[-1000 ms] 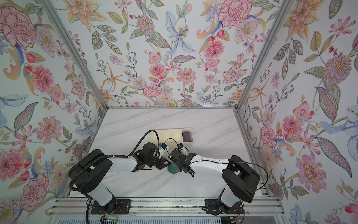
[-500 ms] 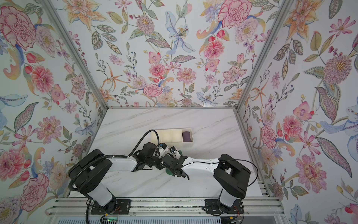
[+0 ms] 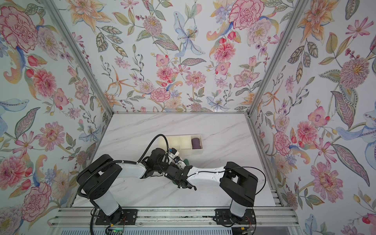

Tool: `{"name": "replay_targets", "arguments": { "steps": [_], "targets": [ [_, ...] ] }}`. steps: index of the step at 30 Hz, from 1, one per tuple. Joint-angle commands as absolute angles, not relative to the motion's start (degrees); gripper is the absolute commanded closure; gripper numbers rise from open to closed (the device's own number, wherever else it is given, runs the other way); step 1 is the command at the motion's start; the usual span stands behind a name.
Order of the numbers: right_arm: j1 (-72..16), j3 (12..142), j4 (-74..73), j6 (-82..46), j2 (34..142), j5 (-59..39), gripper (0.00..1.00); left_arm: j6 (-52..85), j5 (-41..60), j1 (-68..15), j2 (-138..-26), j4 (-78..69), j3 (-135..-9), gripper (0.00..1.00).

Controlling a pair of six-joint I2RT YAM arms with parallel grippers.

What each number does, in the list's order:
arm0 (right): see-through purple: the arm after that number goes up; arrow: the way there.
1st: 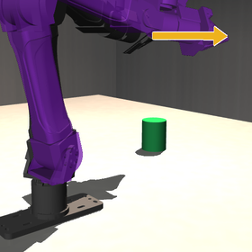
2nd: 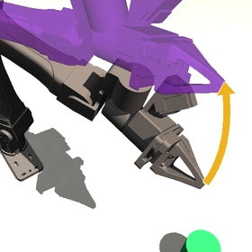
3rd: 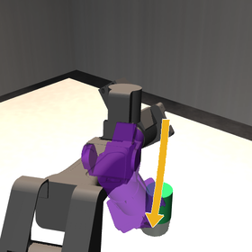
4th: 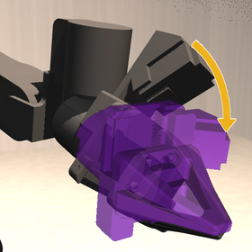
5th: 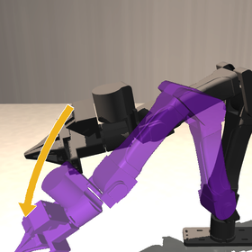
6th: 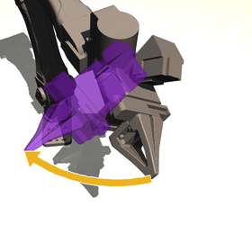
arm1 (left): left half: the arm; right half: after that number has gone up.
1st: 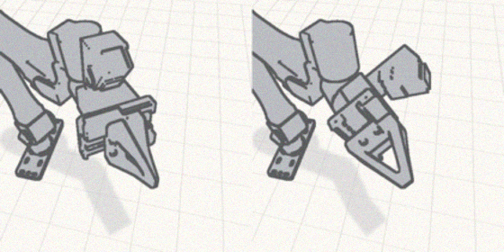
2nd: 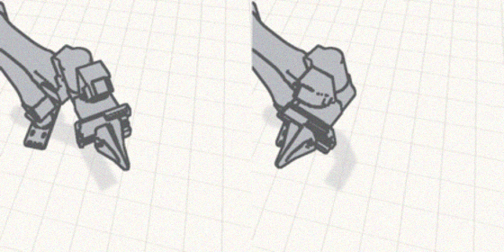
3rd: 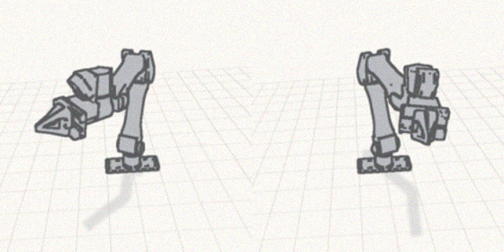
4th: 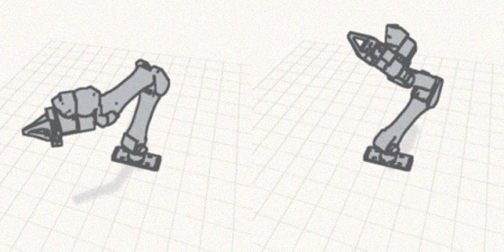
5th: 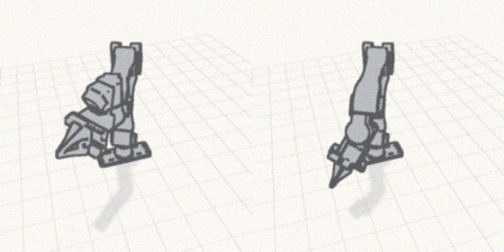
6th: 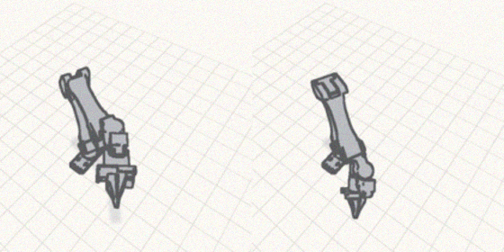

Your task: Roll the socks

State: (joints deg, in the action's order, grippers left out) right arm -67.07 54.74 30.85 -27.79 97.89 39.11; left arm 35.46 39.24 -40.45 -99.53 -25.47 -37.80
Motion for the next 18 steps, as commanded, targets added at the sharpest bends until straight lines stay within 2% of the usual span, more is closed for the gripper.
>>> {"name": "replay_targets", "arguments": {
  "steps": [1,8,18],
  "targets": [
    [-67.7,56.0,32.5,-26.9,98.9,39.9,0.82,35.9,40.7,-40.1,-101.5,-26.6,-39.1,1.0],
    [-67.8,55.6,30.9,-25.5,97.8,38.9,0.82,36.2,40.8,-40.3,-102.9,-27.2,-39.1,1.0],
    [-68.3,51.3,24.1,-21.6,93.3,34.2,0.68,36.6,40.3,-40.3,-104.2,-27.7,-39.5,1.0]
  ]
}}
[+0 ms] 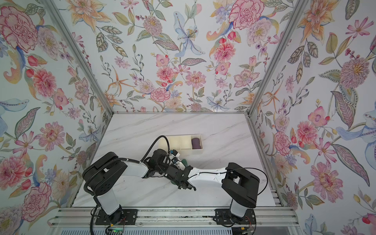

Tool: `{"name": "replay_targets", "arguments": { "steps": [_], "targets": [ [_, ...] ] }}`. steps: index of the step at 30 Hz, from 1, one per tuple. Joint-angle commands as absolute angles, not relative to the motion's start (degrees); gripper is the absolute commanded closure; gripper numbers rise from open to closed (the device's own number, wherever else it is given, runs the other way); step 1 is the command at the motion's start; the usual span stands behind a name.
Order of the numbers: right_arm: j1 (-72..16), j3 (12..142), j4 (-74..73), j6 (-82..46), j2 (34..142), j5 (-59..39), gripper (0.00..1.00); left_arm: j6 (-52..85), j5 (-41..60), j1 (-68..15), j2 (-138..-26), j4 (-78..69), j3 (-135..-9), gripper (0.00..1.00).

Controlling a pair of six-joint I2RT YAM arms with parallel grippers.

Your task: Roll the socks

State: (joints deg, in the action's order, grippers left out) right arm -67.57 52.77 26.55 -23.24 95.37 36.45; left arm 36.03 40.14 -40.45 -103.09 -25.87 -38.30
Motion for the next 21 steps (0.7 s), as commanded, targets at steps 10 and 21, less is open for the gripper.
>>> {"name": "replay_targets", "arguments": {
  "steps": [10,21],
  "targets": [
    [-68.4,48.7,19.1,-18.3,90.4,29.4,0.62,36.6,40.3,-40.3,-104.4,-27.8,-39.1,1.0],
    [-68.4,47.3,15.8,-16.1,90.4,25.4,0.66,35.9,39.6,-40.3,-103.3,-26.2,-38.4,1.0]
  ]
}}
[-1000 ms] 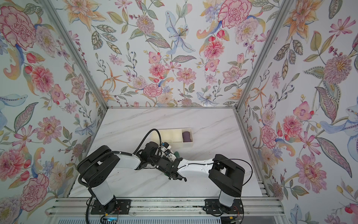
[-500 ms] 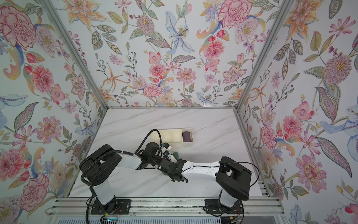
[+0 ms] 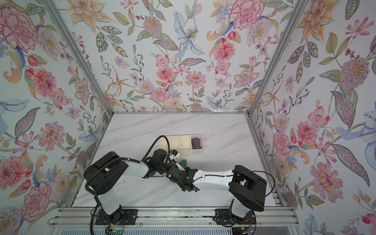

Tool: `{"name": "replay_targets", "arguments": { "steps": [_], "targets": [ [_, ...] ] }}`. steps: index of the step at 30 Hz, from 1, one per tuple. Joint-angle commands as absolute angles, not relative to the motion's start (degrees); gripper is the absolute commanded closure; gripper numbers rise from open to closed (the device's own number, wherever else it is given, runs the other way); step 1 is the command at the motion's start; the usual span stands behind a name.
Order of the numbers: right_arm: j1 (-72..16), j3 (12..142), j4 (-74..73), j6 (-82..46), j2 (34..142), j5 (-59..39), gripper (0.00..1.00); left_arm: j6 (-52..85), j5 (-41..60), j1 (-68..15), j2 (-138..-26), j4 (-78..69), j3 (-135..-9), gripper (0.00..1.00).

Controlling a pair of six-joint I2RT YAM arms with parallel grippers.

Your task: Roll the socks

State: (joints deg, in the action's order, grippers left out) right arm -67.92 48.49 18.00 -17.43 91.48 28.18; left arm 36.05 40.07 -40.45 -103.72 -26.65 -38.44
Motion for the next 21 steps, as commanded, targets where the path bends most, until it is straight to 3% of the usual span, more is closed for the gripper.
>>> {"name": "replay_targets", "arguments": {
  "steps": [1,8,21],
  "targets": [
    [-68.4,47.0,15.4,-16.0,90.3,24.8,0.67,35.3,39.3,-40.3,-103.0,-24.9,-38.6,1.0],
    [-67.3,46.7,14.8,-15.2,91.1,21.5,0.73,30.8,35.8,-39.5,-99.3,-15.4,-39.8,1.0],
    [-66.5,47.8,14.6,-14.2,94.0,16.7,0.74,26.0,33.2,-35.6,-94.3,-6.1,-39.4,0.96]
  ]
}}
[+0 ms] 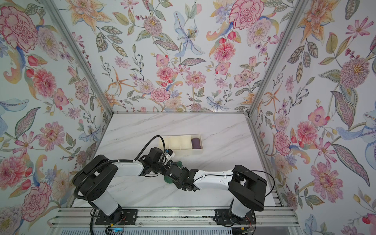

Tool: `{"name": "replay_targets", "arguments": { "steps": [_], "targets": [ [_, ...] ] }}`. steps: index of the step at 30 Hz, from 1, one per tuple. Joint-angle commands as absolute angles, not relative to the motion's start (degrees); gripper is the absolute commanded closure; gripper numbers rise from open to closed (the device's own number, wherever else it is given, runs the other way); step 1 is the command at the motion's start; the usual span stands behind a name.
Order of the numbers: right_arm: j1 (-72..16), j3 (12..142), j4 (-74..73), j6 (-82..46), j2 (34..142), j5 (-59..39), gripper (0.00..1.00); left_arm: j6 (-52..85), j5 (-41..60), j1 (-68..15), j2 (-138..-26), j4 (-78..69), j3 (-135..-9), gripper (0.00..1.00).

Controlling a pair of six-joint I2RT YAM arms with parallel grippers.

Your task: Roll the socks

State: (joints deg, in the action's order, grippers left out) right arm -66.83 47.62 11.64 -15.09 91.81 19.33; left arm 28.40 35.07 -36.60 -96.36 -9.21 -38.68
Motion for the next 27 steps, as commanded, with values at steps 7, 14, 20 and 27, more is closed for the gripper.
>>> {"name": "replay_targets", "arguments": {
  "steps": [7,14,20,27],
  "targets": [
    [-66.6,48.9,15.7,-13.3,95.4,15.6,0.76,24.6,31.8,-33.7,-92.5,-3.5,-39.1,0.96],
    [-66.6,50.0,16.2,-13.1,97.2,13.8,0.75,24.0,30.8,-30.9,-87.9,-1.8,-37.8,0.99],
    [-66.9,51.8,17.2,-12.8,99.7,13.0,0.75,25.5,32.7,-30.4,-85.6,-3.9,-36.7,1.0],
    [-66.1,52.7,17.7,-13.8,101.3,9.3,0.74,26.1,34.3,-30.4,-84.0,-4.7,-34.9,1.0]
  ]
}}
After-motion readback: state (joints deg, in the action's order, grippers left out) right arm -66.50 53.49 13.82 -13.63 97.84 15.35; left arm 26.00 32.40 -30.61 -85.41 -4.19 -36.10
